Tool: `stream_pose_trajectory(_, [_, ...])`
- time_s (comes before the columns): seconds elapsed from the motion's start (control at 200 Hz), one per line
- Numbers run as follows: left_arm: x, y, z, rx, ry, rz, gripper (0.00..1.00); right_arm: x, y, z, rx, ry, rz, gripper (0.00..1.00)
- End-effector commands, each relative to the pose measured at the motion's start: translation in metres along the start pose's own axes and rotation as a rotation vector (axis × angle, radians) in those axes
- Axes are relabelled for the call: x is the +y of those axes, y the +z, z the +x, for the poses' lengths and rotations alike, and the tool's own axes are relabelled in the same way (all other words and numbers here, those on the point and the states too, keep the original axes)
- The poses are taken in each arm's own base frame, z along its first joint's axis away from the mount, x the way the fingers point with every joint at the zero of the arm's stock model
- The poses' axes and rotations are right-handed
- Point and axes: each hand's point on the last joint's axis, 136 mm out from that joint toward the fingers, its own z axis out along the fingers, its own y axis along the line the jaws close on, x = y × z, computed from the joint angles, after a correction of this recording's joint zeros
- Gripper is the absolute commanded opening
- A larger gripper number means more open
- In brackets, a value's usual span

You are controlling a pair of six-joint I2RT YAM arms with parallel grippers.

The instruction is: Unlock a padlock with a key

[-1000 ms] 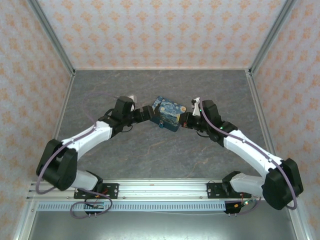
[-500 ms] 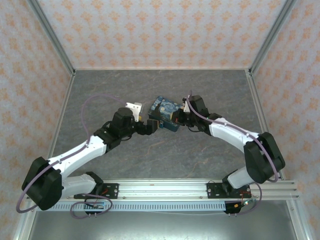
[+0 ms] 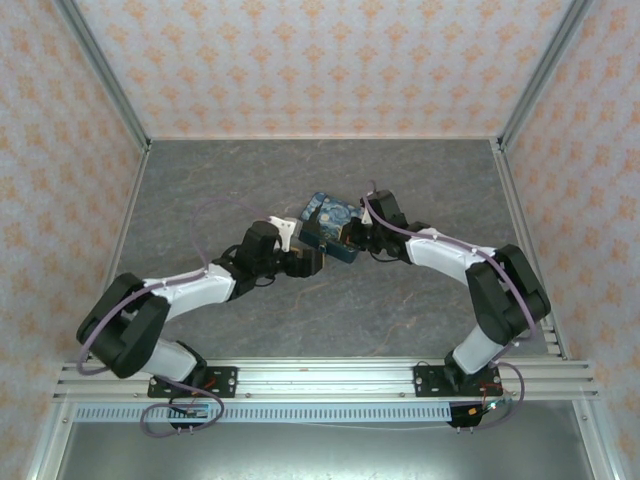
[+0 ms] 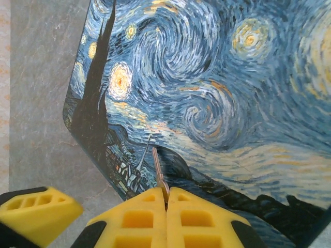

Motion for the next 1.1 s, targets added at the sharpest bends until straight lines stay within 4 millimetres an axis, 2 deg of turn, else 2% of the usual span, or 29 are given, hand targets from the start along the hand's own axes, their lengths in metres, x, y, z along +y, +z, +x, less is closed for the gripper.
stream_pose_trajectory(0.0, [0.001,0.012,-0.007,-0.031,-0.028,0.086,0.81,-0.017,0.009,0.008,0.028,0.013,0.065,0.0])
stream_pose_trajectory(0.215, [0.013,0.032,0.002,-0.029,-0.007,0.082,0.75,-0.036,0.013,0.024,0.069,-0.008,0.117,0.0])
stream_pose_trajectory(0.49, [0.029,0.039,0.008,-0.078,0.041,0.047,0.71,-0.036,0.017,0.021,0.058,-0.039,0.11,0.0])
stream_pose_trajectory(0.711, [0.023,0.044,0.004,-0.073,0.058,0.07,0.68,-0.035,0.018,0.017,0.043,-0.04,0.113,0.0])
stream_pose_trajectory(1.096, [0.022,0.054,0.002,-0.071,0.082,0.07,0.65,-0.037,0.018,0.024,0.057,-0.045,0.104,0.0])
